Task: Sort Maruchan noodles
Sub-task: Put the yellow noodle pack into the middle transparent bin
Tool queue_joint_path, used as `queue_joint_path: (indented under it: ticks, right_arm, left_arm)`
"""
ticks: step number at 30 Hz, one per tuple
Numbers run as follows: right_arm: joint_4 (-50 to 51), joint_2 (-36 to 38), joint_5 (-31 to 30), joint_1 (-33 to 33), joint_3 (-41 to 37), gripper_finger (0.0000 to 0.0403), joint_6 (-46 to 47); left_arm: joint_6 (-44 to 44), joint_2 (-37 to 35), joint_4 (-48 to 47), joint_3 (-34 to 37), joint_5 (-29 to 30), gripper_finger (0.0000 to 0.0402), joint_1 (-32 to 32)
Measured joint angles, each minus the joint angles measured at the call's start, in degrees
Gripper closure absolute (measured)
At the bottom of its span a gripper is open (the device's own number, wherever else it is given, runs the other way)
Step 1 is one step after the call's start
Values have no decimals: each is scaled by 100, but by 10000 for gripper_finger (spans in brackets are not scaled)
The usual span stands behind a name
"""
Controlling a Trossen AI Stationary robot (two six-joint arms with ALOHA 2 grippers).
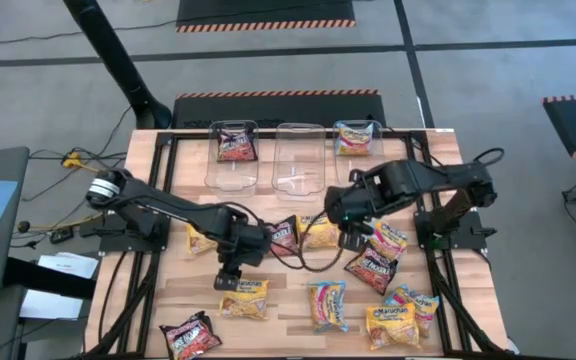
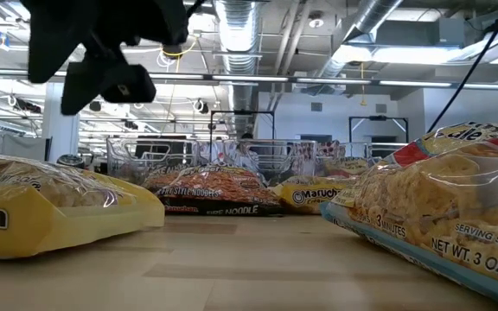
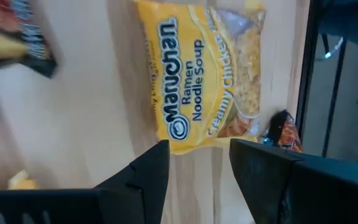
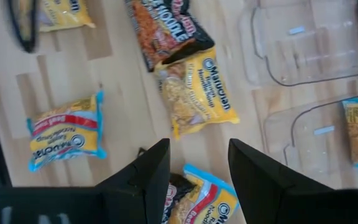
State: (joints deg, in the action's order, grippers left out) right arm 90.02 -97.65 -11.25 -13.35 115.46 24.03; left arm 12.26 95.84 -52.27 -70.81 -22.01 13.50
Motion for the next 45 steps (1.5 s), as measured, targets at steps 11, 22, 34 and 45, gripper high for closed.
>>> queue_joint_path:
  ticks: [11, 22, 34, 45]
  right_arm:
    - [-11, -11, 0, -386, -2, 216, 179]
    - [-26, -13, -2, -391, -2, 216, 450]
    - [-31, -15, 38, -391, -2, 216, 450]
    - [-31, -15, -40, -387, -2, 216, 448]
  left_arm:
    - [-310, 581, 653, 1, -138, 246, -2]
    - [-130, 629, 1662, 783, -283, 246, -21]
    - [415, 622, 2398, 1375, -219, 246, -24]
    - [875, 657, 2844, 1381, -138, 275, -8]
